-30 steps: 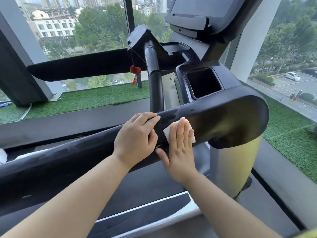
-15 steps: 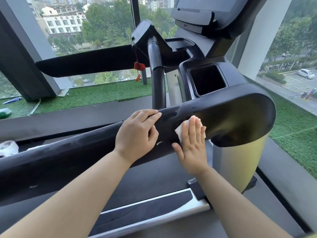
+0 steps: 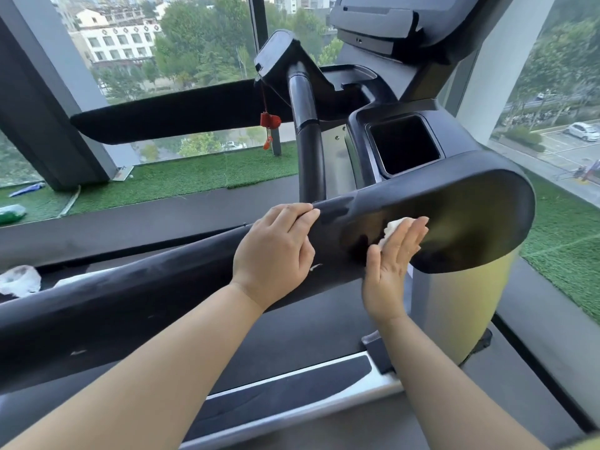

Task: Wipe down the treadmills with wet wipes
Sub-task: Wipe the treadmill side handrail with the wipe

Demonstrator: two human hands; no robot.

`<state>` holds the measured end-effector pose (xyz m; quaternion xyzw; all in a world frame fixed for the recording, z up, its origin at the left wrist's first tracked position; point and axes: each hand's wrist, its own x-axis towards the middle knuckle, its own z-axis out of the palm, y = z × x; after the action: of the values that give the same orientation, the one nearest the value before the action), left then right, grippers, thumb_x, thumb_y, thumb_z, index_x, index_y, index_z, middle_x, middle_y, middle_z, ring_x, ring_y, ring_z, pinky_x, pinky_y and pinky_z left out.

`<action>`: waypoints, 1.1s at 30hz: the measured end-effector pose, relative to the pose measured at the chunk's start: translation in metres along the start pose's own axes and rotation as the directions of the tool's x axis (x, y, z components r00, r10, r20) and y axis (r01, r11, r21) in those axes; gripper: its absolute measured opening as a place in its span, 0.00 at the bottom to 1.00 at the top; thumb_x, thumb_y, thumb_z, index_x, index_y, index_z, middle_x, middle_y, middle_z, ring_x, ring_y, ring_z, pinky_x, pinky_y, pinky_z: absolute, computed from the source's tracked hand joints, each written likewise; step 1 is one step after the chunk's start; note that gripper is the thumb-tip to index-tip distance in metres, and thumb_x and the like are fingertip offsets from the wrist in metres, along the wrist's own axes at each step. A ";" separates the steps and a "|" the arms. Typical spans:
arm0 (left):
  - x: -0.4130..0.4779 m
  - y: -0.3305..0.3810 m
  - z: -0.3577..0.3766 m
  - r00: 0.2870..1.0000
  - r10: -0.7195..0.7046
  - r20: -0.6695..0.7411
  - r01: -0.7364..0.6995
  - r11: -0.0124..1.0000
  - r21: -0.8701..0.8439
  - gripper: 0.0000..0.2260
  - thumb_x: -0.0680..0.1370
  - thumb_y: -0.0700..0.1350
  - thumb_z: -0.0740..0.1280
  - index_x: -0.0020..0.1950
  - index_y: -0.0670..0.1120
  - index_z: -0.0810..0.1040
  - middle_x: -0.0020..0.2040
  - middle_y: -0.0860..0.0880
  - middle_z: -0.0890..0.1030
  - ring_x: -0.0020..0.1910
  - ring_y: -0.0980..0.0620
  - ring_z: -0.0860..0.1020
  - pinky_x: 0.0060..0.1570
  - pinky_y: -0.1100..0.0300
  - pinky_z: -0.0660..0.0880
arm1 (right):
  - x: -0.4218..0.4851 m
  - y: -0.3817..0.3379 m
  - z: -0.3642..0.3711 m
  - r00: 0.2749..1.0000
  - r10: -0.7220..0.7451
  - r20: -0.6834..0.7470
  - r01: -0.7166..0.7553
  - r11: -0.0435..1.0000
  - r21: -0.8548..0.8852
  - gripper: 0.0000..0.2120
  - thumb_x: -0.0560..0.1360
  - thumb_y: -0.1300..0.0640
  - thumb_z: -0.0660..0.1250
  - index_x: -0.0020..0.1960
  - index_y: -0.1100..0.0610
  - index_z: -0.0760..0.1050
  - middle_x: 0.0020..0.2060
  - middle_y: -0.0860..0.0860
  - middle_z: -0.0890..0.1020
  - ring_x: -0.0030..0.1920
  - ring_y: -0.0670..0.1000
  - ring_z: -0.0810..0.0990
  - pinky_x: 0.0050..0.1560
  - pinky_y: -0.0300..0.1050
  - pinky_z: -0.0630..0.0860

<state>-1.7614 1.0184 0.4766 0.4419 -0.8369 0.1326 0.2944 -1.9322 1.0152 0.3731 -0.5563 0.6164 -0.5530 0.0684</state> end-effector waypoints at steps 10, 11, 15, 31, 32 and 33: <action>-0.001 -0.005 -0.006 0.995 0.048 0.084 -0.044 0.998 -0.048 0.21 0.74 0.44 0.54 0.60 0.39 0.79 0.56 0.45 0.80 0.55 0.45 0.78 0.56 0.54 0.75 | -0.032 -0.039 0.030 0.991 0.131 -0.006 -0.128 0.974 0.186 0.29 0.81 0.42 0.43 0.73 0.52 0.32 0.72 0.47 0.30 0.73 0.44 0.29 0.72 0.40 0.30; 0.000 -0.006 -0.006 0.995 0.056 0.084 -0.052 0.998 -0.042 0.21 0.74 0.44 0.54 0.60 0.39 0.79 0.56 0.45 0.81 0.55 0.45 0.78 0.55 0.55 0.76 | -0.023 -0.040 0.025 0.972 0.233 -0.026 -0.218 0.938 0.271 0.29 0.81 0.46 0.44 0.74 0.52 0.32 0.73 0.47 0.31 0.73 0.43 0.31 0.73 0.39 0.32; 0.000 -0.006 -0.007 0.990 0.088 0.115 -0.085 0.996 -0.027 0.23 0.73 0.45 0.53 0.60 0.39 0.79 0.55 0.44 0.81 0.54 0.45 0.79 0.54 0.55 0.76 | -0.012 -0.059 0.033 0.863 0.497 -0.085 -0.401 0.779 0.482 0.38 0.75 0.40 0.46 0.76 0.52 0.32 0.76 0.46 0.34 0.75 0.42 0.35 0.77 0.49 0.41; 0.000 -0.009 -0.011 0.979 0.127 0.157 -0.124 0.992 -0.025 0.23 0.72 0.46 0.55 0.61 0.39 0.78 0.56 0.44 0.80 0.55 0.45 0.78 0.55 0.56 0.74 | -0.058 -0.092 0.060 0.865 0.496 0.075 -0.431 0.658 0.617 0.36 0.78 0.39 0.48 0.75 0.49 0.30 0.75 0.41 0.34 0.74 0.38 0.36 0.75 0.44 0.43; 0.000 -0.009 -0.011 0.979 0.128 0.156 -0.125 0.992 -0.027 0.24 0.72 0.47 0.54 0.61 0.39 0.79 0.56 0.44 0.80 0.54 0.45 0.79 0.54 0.56 0.75 | -0.066 -0.092 0.062 0.885 0.458 0.085 -0.410 0.679 0.610 0.33 0.81 0.42 0.47 0.75 0.48 0.29 0.75 0.41 0.33 0.74 0.39 0.35 0.76 0.45 0.43; 0.000 -0.009 -0.011 0.980 0.128 0.154 -0.123 0.992 -0.036 0.24 0.72 0.47 0.54 0.61 0.38 0.78 0.56 0.44 0.80 0.54 0.45 0.79 0.53 0.54 0.76 | -0.066 -0.087 0.059 0.887 0.452 0.089 -0.410 0.687 0.600 0.31 0.82 0.45 0.45 0.75 0.49 0.29 0.75 0.42 0.32 0.74 0.39 0.34 0.76 0.46 0.42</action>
<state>-1.7499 1.0189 0.4847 0.3933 -0.8853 0.1047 0.2248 -1.8129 1.0498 0.3816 -0.3257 0.5228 -0.7060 0.3495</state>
